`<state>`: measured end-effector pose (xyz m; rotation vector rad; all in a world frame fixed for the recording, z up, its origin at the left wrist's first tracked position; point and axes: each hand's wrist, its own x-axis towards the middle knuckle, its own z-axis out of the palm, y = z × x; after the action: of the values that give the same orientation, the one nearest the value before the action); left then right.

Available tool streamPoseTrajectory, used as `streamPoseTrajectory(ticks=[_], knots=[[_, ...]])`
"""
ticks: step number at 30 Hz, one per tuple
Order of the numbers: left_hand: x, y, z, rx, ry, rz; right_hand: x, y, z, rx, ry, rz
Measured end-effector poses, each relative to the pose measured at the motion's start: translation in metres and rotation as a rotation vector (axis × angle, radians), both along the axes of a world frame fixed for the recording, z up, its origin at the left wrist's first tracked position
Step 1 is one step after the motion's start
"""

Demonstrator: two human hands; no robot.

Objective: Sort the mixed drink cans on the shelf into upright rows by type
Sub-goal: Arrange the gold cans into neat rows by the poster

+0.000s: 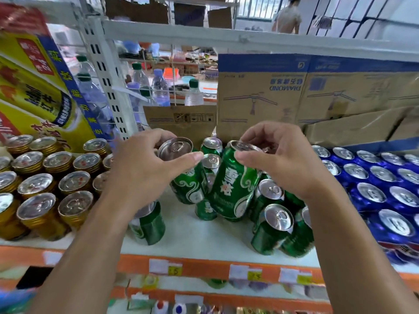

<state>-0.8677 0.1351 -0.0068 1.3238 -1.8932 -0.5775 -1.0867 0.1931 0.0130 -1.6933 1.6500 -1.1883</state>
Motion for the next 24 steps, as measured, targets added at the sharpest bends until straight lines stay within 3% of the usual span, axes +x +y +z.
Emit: streamPoseTrajectory(ticks=[5, 24], knots=[[-0.006, 0.023, -0.004, -0.002, -0.03, 0.054, -0.01, 0.018, -0.018, 0.147, 0.078, 0.148], [-0.036, 0.037, -0.065, 0.092, -0.48, 0.057, -0.005, 0.025, -0.077, 0.342, 0.556, 0.218]])
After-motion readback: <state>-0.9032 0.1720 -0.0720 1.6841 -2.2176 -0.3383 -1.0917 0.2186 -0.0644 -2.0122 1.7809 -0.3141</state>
